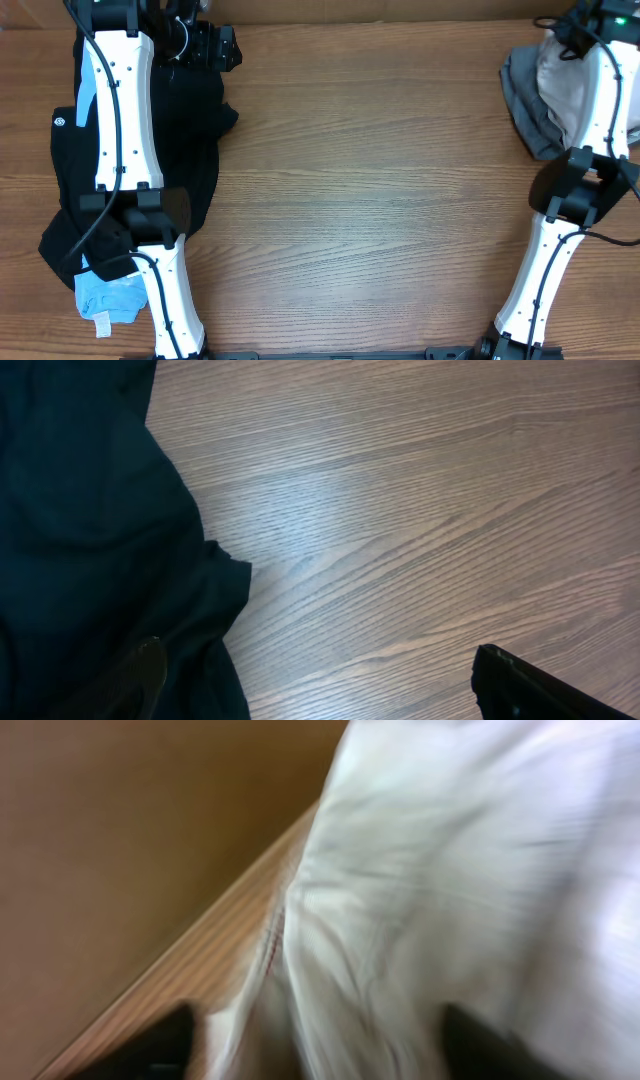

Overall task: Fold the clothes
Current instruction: 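Carry the shorts right and place them on the grey pile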

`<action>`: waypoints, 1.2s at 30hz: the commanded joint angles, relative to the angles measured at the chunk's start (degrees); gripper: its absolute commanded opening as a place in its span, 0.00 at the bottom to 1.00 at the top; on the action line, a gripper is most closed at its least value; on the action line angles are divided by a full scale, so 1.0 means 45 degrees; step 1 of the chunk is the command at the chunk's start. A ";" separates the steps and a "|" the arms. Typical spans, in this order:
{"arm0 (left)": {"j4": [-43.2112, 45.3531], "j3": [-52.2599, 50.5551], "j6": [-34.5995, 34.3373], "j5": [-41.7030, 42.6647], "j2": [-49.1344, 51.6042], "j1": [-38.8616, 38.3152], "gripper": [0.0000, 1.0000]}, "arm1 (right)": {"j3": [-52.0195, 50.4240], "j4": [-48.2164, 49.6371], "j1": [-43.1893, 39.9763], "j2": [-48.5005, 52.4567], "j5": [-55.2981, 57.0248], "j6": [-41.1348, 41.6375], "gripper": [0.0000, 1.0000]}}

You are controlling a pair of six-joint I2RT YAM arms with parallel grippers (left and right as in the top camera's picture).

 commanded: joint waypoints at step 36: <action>0.0379 0.0199 0.0044 -0.0083 -0.0083 -0.0151 1.00 | -1.0438 0.4109 -0.3419 -0.3196 -0.0442 -0.2006 1.00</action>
